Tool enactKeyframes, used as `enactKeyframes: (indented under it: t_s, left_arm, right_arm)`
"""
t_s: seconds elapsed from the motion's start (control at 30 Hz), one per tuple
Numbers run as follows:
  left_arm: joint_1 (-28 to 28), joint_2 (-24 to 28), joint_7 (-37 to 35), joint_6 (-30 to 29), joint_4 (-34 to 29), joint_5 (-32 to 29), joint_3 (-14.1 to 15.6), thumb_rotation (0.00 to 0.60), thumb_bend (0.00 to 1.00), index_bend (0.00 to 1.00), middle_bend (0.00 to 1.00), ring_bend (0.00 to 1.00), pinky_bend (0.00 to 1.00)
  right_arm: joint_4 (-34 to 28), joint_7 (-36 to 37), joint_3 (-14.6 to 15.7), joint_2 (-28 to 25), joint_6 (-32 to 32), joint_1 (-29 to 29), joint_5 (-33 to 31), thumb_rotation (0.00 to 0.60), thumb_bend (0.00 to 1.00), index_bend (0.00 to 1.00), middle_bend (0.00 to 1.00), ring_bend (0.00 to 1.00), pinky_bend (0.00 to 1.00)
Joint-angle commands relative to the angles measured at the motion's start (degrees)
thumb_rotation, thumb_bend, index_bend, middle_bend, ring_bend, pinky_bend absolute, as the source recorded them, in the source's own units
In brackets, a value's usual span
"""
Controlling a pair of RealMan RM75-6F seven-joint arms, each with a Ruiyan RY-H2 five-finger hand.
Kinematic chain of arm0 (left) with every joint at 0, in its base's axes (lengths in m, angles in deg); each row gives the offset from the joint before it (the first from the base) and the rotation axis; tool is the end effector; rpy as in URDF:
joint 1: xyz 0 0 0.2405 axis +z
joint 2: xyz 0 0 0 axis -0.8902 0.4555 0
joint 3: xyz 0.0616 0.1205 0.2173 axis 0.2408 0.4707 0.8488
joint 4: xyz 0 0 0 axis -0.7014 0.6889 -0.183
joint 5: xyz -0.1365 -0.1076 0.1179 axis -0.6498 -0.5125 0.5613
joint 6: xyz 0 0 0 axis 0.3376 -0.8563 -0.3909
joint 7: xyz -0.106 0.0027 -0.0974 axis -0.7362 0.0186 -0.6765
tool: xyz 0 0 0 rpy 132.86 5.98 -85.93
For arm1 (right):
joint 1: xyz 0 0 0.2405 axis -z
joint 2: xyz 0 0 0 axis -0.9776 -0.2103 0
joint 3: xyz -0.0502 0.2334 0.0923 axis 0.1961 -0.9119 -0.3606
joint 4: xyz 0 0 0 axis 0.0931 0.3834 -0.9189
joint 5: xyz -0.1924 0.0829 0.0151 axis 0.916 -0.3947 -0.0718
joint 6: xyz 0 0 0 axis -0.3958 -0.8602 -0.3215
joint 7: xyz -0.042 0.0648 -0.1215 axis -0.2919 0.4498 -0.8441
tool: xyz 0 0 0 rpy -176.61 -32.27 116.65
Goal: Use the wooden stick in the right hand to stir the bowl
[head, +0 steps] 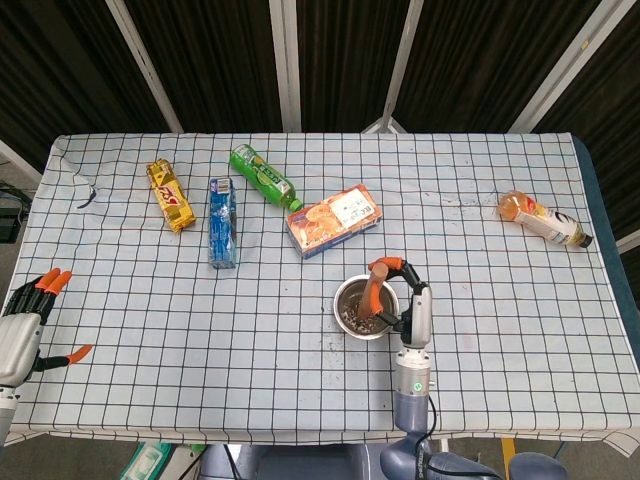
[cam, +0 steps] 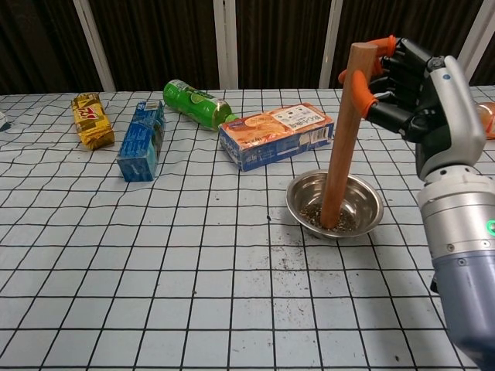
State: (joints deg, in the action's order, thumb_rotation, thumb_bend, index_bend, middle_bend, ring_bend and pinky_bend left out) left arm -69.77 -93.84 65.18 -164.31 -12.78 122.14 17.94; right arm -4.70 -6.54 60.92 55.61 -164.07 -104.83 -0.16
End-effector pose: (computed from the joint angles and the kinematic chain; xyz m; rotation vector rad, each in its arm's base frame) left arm -0.3035 0.1870 0.1510 -1.3739 -1.0626 -0.8868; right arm -0.1262 -0.2753 -0.0518 0.7270 -1.3358 2.1369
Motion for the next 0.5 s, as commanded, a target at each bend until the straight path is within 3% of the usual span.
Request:
enactKeyframes:
  t_s: [0.03,0.5]
  left_arm:
    - [0.0,0.0,0.0,-0.1,-0.1,0.1,0.0,0.600,0.02,0.00,0.00,0.00,0.00]
    - [0.0,0.0,-0.1,-0.2,0.0,0.3,0.1,0.600,0.02,0.00,0.00,0.00,0.00]
  right_arm:
    - [0.3,0.0,0.2,0.0,0.1,0.0,0.2,0.600,0.60,0.76,0.62,0.62,0.52]
    - [-6.4,-2.2,-2.0,-4.7,-2.2,-0.6,2.6,0.600,0.60,0.76,0.62,0.62,0.52]
